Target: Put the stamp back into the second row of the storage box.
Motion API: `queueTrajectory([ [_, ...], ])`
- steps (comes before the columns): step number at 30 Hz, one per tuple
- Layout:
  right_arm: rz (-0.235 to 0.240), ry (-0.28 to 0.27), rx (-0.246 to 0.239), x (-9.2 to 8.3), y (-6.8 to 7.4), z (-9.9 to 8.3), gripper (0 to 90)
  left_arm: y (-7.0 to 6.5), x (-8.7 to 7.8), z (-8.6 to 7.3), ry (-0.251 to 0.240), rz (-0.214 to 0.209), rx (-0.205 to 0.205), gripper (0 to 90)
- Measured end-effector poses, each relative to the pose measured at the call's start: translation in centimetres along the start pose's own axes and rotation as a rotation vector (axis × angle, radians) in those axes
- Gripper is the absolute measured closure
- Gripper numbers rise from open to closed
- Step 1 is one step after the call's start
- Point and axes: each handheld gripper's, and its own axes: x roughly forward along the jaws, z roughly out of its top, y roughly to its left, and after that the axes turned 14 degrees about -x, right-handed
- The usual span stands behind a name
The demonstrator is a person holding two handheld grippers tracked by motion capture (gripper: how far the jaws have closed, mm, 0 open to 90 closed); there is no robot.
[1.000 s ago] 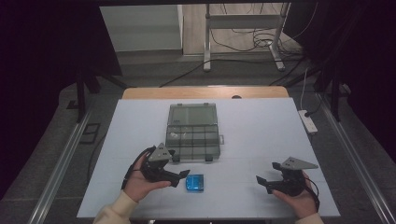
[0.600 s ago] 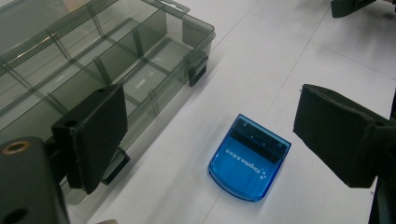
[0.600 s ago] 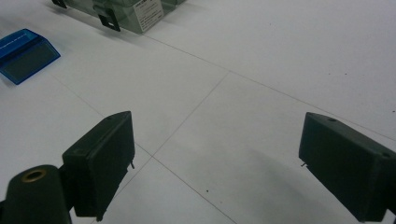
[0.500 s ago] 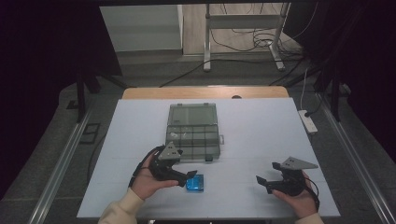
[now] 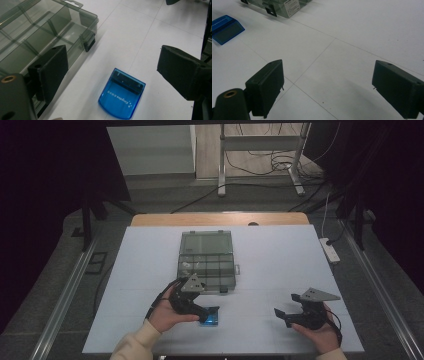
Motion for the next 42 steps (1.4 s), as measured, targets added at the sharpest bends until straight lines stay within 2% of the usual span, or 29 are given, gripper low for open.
queueTrajectory([
  [15, 0.001, -0.003, 0.003, 0.1, -0.1, 0.0, 10.8, -0.3, 1.9, 0.4, 0.072, -0.026, 0.032, 10.7],
  [28, 0.005, 0.001, 0.001, 0.0, -0.1, 0.0, 10.8, 0.1, 2.1, -0.3, 0.129, -0.065, 0.062, 10.4],
  [36, 0.005, -0.002, -0.001, 0.0, 0.0, 0.0, 10.8, 0.1, 2.8, -0.6, 0.205, -0.076, 0.109, 10.3],
  [42, 0.006, 0.002, 0.000, 0.0, -0.1, 0.0, 10.8, 0.2, 3.4, -0.8, 0.248, -0.091, 0.109, 9.4],
])
